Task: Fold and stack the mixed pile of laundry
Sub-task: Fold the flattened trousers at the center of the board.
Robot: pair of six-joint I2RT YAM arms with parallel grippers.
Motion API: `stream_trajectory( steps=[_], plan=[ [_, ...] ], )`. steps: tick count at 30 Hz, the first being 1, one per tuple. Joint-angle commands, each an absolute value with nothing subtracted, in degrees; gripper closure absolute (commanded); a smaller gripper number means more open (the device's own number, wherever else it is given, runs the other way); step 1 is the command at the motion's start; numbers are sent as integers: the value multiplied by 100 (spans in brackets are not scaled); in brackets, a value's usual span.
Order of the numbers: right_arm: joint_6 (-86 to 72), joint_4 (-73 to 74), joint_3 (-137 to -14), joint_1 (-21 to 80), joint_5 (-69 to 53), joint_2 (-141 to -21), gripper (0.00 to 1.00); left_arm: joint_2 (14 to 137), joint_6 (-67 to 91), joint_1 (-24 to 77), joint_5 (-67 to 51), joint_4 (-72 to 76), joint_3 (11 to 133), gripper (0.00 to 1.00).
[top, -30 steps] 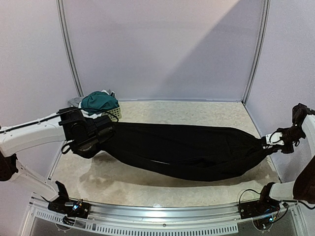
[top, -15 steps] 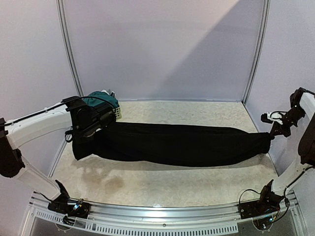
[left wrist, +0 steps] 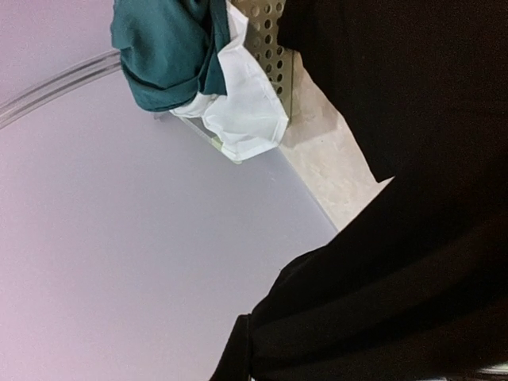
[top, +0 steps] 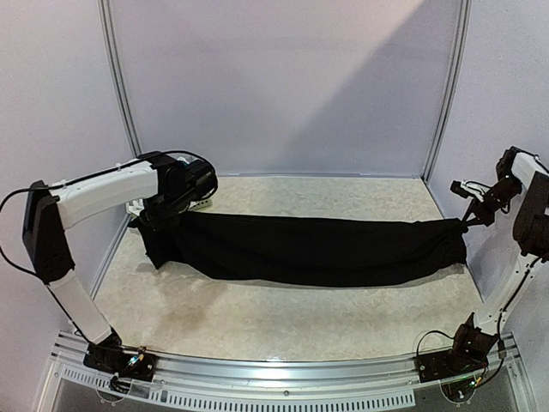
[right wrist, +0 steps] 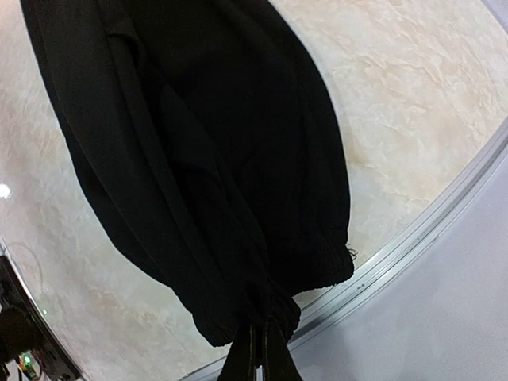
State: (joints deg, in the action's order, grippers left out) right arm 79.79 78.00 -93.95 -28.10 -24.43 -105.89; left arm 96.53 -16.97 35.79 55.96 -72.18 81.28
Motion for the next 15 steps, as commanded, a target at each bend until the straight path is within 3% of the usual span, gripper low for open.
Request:
stream_trajectory(
  steps=[1, 7, 15],
  plan=[
    [7130, 7916, -9816, -2868, -2685, -11047, 100, 10306, -1827, 3220, 5347, -7201, 8611, 100],
    [6711, 7603, -9835, -2701, -2692, -11293, 100, 11133, -1771, 3083, 5014, -7502, 9078, 100],
    [5728, 6688, -9844, -2378, -2411, -11625, 100, 12066, -1599, 2971, 5597, -7653, 9870, 100]
  ],
)
